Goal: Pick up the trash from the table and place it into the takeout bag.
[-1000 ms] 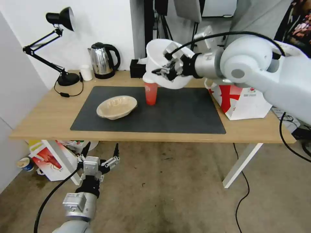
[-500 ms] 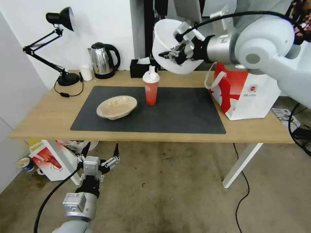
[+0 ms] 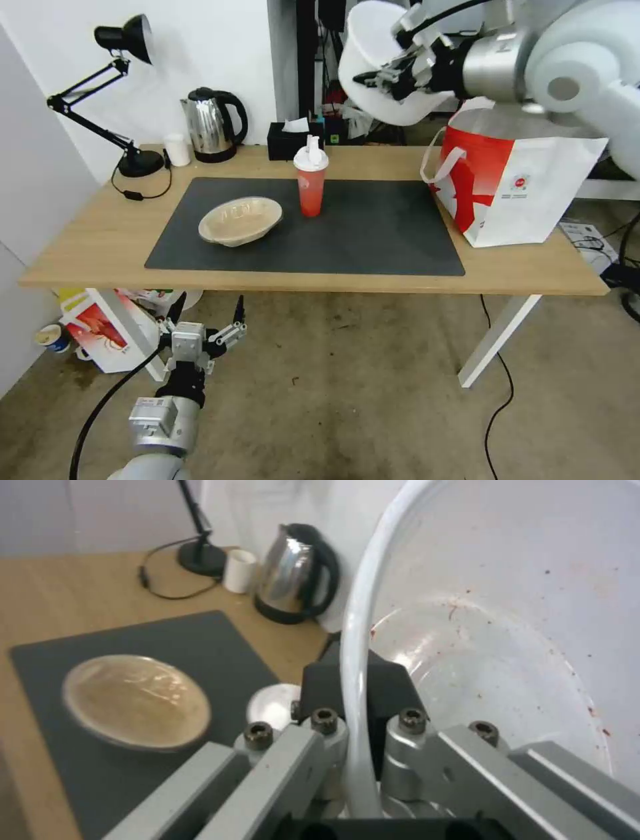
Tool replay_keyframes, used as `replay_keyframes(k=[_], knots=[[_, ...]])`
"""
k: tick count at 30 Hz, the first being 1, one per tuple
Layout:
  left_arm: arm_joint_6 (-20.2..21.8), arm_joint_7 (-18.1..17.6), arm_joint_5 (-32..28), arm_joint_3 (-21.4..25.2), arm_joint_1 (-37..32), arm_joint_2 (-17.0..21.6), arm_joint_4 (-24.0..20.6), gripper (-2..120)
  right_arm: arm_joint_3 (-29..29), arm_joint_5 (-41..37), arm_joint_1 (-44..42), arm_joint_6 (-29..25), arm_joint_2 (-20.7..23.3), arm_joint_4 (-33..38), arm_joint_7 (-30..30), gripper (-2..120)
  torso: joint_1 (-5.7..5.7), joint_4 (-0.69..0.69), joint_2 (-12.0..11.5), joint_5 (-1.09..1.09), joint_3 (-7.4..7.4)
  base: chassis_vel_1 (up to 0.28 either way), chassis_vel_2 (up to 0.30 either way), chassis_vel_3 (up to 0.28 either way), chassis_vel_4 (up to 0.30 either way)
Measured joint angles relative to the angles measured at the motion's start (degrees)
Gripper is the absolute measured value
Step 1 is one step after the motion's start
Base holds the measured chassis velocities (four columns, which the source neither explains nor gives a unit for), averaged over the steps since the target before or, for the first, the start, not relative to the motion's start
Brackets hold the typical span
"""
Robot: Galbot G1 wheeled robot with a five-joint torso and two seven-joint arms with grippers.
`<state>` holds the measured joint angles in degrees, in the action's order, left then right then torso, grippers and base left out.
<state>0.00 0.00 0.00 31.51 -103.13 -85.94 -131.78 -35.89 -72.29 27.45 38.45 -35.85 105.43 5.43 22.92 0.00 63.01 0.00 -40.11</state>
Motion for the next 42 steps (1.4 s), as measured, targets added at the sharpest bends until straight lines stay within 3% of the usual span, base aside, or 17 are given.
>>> replay_keyframes(k=[9, 12, 23, 33, 42], knots=[[0.0, 0.0, 0.0, 0.0, 0.0, 0.0, 0.0, 100, 1.88, 4.36, 0.69, -0.94, 4.97, -3.65, 3.83, 0, 0.0, 0.0, 0.01, 0.0, 0.0, 0.0, 0.0, 0.0, 0.0], [0.0, 0.0, 0.0, 0.0, 0.0, 0.0, 0.0, 100, 4.06, 6.91, -2.3, -1.32, 7.94, -4.32, 5.44, 0, 0.0, 0.0, 0.02, 0.0, 0.0, 0.0, 0.0, 0.0, 0.0], [0.0, 0.0, 0.0, 0.0, 0.0, 0.0, 0.0, 100, 11.16, 13.21, -10.65, -3.37, 11.96, -6.96, 8.97, 0, 0.0, 0.0, 0.02, 0.01, 0.0, 0.0, 0.0, 0.0, 0.0], [0.0, 0.0, 0.0, 0.0, 0.0, 0.0, 0.0, 100, 17.4, 18.23, -17.91, -5.56, 12.89, -11.03, 11.06, 0, 0.0, 0.0, 0.02, 0.01, 0.0, 0.0, 0.0, 0.0, 0.0], [0.0, 0.0, 0.0, 0.0, 0.0, 0.0, 0.0, 100, 19.15, 21.99, -20.16, -7.04, 12.57, -15.31, 12.8, 0, 0.0, 0.0, 0.01, 0.0, 0.0, 0.0, 0.0, 0.0, 0.0]])
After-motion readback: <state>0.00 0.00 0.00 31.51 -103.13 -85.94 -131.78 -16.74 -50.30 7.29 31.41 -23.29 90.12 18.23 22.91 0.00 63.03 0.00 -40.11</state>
